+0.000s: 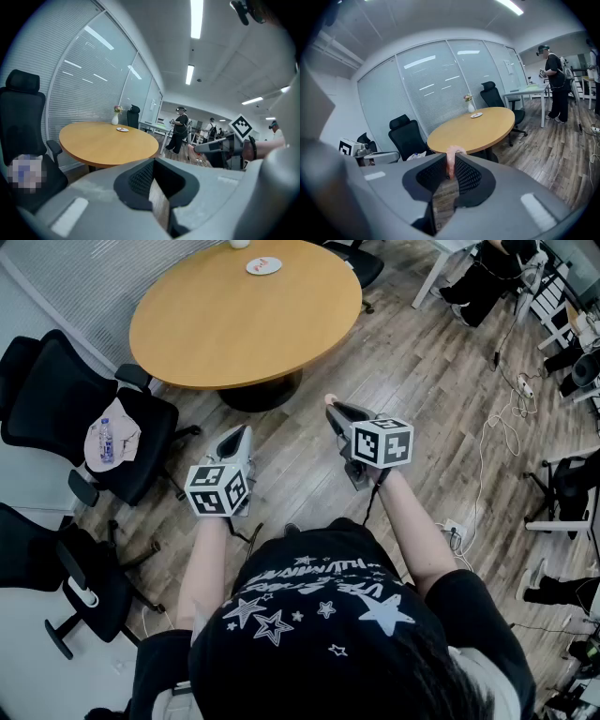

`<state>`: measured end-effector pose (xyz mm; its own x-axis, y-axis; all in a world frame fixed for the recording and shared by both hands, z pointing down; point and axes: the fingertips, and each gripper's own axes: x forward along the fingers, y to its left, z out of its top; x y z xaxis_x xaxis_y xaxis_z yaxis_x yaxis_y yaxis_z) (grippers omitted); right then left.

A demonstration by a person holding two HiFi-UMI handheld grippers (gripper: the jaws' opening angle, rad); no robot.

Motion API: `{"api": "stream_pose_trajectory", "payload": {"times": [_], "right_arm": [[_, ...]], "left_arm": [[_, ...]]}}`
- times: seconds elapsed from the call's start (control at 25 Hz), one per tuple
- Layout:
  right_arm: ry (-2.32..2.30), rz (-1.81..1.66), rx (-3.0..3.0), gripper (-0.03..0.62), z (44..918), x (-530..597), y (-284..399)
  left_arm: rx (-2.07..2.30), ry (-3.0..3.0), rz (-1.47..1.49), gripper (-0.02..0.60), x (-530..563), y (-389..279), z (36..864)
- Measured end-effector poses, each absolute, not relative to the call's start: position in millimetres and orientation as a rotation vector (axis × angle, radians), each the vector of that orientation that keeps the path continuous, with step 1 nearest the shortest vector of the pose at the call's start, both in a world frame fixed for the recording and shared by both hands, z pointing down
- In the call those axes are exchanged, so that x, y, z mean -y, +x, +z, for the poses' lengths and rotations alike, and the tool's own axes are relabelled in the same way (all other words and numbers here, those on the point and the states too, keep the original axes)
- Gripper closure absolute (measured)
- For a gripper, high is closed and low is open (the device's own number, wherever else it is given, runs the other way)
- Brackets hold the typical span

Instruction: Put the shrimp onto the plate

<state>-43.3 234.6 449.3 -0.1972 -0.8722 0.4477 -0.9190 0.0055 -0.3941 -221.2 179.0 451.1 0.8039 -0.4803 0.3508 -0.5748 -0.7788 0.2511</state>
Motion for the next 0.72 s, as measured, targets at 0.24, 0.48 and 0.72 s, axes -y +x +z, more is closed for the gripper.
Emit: {"api": "stream_pose_trajectory", "payload": {"times": [0.24, 0.48, 0.72], "right_arm": [[1.939, 0.948, 2.175, 0.537, 446, -231, -43], [1.926, 0.957, 2.168, 0.537, 449, -231, -47], [1.953, 0.970, 2.139, 0.537, 455, -235, -50]], "left_arm": [[0.802, 2.643, 0.377, 0.580, -177, -220, 449], [0.788, 2.635, 0.376, 0.580, -180, -225, 453], [0.778, 2.615, 0.384, 0.580, -185, -236, 462]]}}
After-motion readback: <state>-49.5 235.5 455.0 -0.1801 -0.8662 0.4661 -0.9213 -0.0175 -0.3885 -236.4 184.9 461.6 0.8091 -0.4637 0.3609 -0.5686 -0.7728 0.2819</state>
